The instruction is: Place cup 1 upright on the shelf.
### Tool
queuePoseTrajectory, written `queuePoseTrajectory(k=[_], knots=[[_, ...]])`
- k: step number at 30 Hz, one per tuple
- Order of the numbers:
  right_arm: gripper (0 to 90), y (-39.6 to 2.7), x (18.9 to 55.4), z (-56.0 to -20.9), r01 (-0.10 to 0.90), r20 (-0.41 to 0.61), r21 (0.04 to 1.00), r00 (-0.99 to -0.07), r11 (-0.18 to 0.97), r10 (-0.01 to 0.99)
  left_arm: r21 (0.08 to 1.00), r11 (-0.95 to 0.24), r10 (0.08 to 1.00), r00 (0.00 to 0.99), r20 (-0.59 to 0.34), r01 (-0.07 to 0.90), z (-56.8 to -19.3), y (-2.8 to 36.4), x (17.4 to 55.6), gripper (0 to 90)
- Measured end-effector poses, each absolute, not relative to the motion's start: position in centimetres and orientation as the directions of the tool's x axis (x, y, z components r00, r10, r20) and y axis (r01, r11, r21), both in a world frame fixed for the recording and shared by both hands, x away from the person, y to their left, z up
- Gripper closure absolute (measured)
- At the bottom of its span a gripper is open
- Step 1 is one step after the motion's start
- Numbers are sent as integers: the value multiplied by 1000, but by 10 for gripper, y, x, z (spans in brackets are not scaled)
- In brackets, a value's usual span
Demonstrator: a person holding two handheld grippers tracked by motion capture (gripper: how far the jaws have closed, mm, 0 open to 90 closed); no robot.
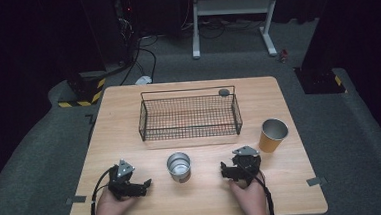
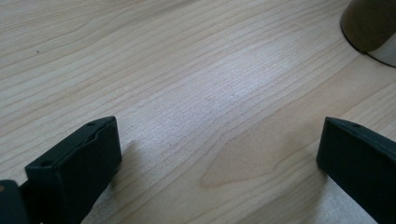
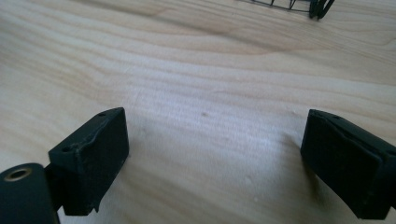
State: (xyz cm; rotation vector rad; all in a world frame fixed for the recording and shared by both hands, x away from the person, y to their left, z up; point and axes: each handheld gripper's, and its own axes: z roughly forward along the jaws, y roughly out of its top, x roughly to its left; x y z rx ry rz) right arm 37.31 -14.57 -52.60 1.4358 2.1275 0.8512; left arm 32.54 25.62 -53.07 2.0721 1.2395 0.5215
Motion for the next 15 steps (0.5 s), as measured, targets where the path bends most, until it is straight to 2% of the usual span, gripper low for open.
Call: queuePoseTrajectory(k=[4, 15], knots=[[82, -144, 372, -526, 665, -19, 698, -354, 266, 935, 727, -339, 877, 480, 14, 598, -530, 256, 323, 82], [82, -147, 362, -526, 662, -18, 698, -366, 274, 930, 717, -343, 871, 491, 1, 607, -530, 259, 328, 46]])
